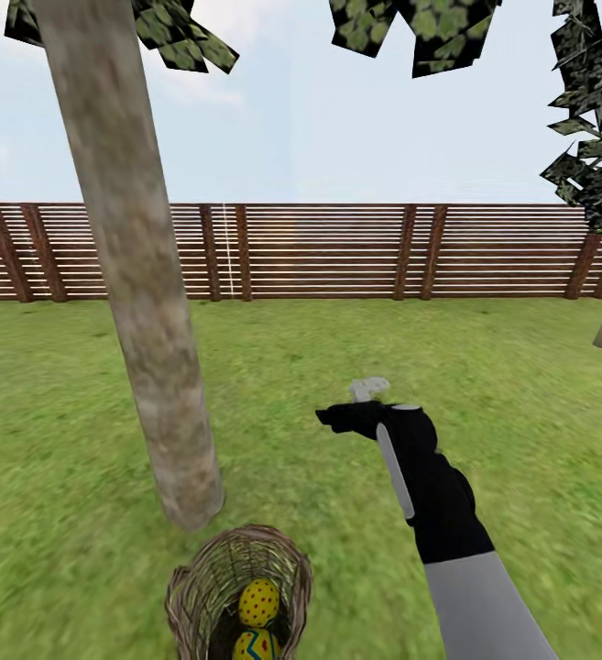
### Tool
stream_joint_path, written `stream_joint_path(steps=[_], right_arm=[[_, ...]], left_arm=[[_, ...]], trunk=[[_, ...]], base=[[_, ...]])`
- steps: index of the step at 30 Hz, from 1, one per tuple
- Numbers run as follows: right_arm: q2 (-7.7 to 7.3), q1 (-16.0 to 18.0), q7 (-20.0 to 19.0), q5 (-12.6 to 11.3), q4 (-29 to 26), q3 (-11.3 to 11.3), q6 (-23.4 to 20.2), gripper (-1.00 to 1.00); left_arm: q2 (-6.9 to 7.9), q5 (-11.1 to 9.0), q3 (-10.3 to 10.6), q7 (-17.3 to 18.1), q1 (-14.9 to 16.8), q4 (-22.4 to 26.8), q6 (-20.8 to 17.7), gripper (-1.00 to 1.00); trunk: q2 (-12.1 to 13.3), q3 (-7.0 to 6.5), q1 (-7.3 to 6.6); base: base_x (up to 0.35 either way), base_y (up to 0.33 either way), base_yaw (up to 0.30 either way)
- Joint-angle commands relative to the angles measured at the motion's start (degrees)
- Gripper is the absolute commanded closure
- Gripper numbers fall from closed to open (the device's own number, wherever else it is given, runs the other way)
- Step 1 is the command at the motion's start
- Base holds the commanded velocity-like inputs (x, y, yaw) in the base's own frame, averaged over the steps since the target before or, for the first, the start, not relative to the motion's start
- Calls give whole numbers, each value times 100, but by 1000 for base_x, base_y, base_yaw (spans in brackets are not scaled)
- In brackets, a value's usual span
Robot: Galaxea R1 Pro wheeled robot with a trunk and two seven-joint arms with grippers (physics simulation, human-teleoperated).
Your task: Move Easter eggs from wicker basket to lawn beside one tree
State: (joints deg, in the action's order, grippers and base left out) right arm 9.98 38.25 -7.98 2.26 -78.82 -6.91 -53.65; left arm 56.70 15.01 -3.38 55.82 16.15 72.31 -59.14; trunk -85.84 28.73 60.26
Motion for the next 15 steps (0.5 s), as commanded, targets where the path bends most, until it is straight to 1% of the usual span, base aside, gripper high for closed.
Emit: stream_joint_path(steps=[1,2,3,8,10,12,14,15], right_arm=[[2,-9,-42,13,-106,-14,-299,-100],[2,-21,-52,-1,-189,-24,-541,-100],[2,-30,-58,-8,-227,-23,-635,-100],[2,-103,-83,-18,-285,14,-635,-100],[2,-121,-110,-45,-285,-1,-635,-100],[2,-130,-172,-219,-284,-6,-635,-100],[2,-134,-213,-444,-283,1,-635,-100],[2,-134,-216,-454,-283,3,-635,-100]], left_arm=[[-1,55,-4,61,8,3,-30,100],[-1,55,-4,58,9,15,-35,100],[-1,55,-4,52,10,20,-38,100],[-7,58,-4,-43,11,5,-37,100],[-9,56,-4,-91,11,3,-37,100],[-9,55,-4,-107,11,3,-31,100],[-10,55,-4,-114,11,2,-28,100],[-10,55,-4,-114,11,2,-28,100]], trunk=[[-4,7,0],[-4,7,0],[-4,7,0],[-4,7,0],[-4,7,0],[-4,7,0],[-4,7,0],[-4,7,0]], base=[[-1,38,0],[-1,30,0],[0,89,0],[0,224,0],[0,282,-79],[0,289,-222],[0,292,-279],[-14,293,-294]])
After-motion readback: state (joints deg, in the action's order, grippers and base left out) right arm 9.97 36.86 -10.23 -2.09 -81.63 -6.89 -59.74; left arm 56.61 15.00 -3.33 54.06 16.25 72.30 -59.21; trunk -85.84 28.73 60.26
